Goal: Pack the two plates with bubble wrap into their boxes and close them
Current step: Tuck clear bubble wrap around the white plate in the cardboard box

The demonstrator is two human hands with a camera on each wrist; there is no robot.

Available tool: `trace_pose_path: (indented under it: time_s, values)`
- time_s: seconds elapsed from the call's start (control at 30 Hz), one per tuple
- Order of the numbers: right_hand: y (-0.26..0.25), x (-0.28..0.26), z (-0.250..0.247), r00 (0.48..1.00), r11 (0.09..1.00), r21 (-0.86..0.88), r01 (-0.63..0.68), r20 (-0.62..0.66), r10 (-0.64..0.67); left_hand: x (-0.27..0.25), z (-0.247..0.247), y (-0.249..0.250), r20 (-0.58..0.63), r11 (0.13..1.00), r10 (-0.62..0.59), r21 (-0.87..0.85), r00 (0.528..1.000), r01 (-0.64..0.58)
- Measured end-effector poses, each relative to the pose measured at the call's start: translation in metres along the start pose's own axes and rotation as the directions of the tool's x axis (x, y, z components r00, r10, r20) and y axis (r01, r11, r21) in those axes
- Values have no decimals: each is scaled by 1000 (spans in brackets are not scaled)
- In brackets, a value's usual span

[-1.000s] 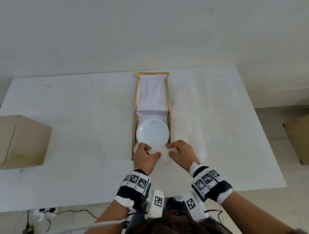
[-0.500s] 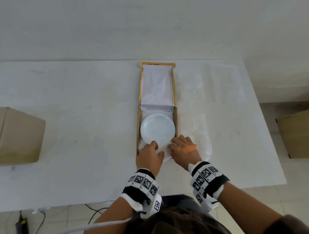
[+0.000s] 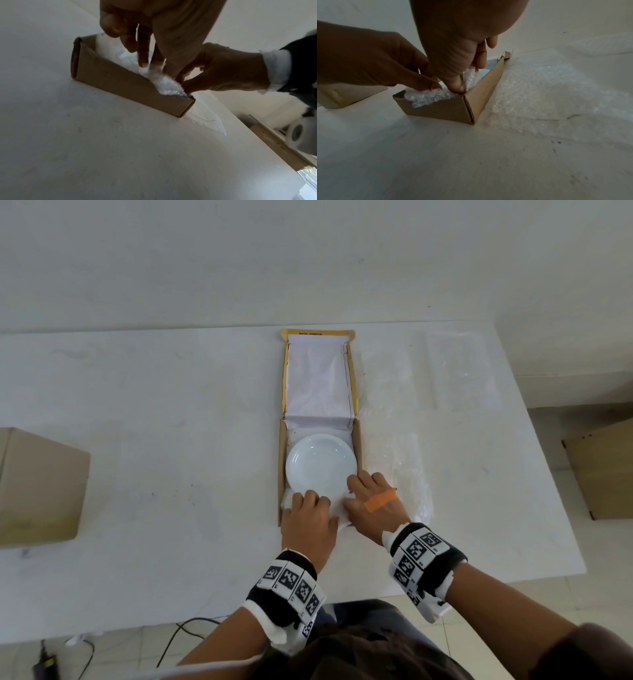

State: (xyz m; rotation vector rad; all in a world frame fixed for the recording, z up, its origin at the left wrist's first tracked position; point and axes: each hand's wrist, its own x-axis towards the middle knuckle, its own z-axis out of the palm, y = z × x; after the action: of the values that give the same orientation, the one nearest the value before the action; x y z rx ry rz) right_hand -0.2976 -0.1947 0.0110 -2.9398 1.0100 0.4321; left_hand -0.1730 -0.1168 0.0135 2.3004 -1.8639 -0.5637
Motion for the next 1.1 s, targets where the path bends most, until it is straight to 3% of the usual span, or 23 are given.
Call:
trace_pose_path:
  time_s: [0.13, 0.3, 0.4, 0.57, 0.7, 0.87, 1.03, 1.1]
  values:
    - [1, 2, -3, 999, 998, -41, 41, 16, -40, -4, 10, 1, -45, 986, 166, 32, 985, -164]
    - [0, 3, -1, 998, 997, -61, 53, 34, -51, -8, 17, -1, 34, 977, 215, 0, 976, -215]
    - [-1, 1, 5, 999, 998, -52, 31, 28, -29, -7, 24, -4, 6, 976, 217, -24, 976, -217]
    - [0, -5, 11, 989, 1000, 14, 8, -148, -5, -6, 29, -7, -14, 980, 179, -90, 984, -180]
    - [-4, -24, 19, 953, 995, 19, 96, -291, -86, -4, 29, -6, 3, 976, 127, -181, 992, -124]
    - [-9, -37, 27, 981, 992, -107, 69, -171, -87, -4, 26, -6, 14, 970, 93, -227, 996, -88]
    - [-7, -35, 23, 984, 995, -97, 31, -172, -47, -15, 25, -15, -179, 941, 283, -137, 942, -309]
    - [-4, -33, 16, 992, 997, -48, -52, -121, 46, -16, 27, -18, -196, 935, 316, -100, 928, -340]
